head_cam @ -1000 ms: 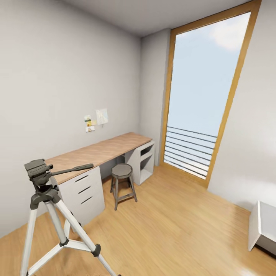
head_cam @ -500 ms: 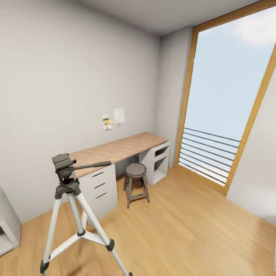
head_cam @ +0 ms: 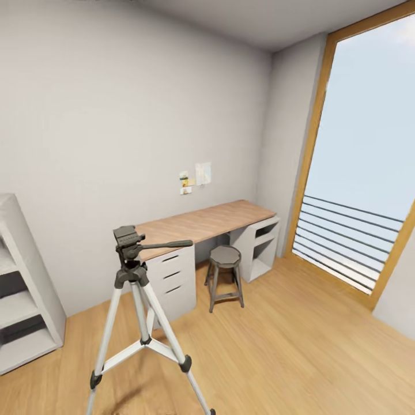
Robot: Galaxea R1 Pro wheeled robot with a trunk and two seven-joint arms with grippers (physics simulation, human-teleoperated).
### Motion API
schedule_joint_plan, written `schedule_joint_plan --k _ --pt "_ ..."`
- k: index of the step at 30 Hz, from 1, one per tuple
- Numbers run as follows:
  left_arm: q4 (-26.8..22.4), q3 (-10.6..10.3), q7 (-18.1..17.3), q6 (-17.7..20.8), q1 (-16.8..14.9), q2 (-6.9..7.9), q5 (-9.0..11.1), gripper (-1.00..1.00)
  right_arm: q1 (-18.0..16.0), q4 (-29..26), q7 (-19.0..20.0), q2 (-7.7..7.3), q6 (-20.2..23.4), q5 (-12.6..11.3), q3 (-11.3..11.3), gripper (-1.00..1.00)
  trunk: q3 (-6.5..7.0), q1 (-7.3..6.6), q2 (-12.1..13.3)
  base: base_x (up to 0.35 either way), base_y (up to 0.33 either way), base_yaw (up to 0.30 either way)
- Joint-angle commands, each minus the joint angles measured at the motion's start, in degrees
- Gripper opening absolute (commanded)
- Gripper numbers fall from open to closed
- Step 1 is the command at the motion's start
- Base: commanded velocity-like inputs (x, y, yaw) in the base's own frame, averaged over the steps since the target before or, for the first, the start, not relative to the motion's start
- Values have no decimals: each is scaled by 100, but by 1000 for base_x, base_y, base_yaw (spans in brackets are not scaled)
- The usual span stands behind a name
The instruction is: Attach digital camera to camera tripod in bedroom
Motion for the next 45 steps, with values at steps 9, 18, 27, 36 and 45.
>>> schedule_joint_plan --k 9,18,27,36,45 --pt "0 -46 9 16 -3 -5 24 -100 -3 13 25 -1 -26 42 -49 100 -2 2 -4 0 0 278" --pt "0 -50 6 16 -3 -10 17 -100 -3 13 26 2 -27 41 -49 100 -2 2 -4 0 0 278" --pt "0 -50 5 16 -3 -15 15 -100 -3 13 29 3 -25 49 -49 100 -2 2 -4 35 -26 278" --pt "0 -50 5 16 -3 -26 7 -100 -3 13 27 3 -26 49 -49 100 -2 2 -4 199 -153 278" --pt "0 -50 5 16 -3 -23 -1 -100 -3 13 12 5 -30 45 -49 100 -2 2 -4 207 -158 278"
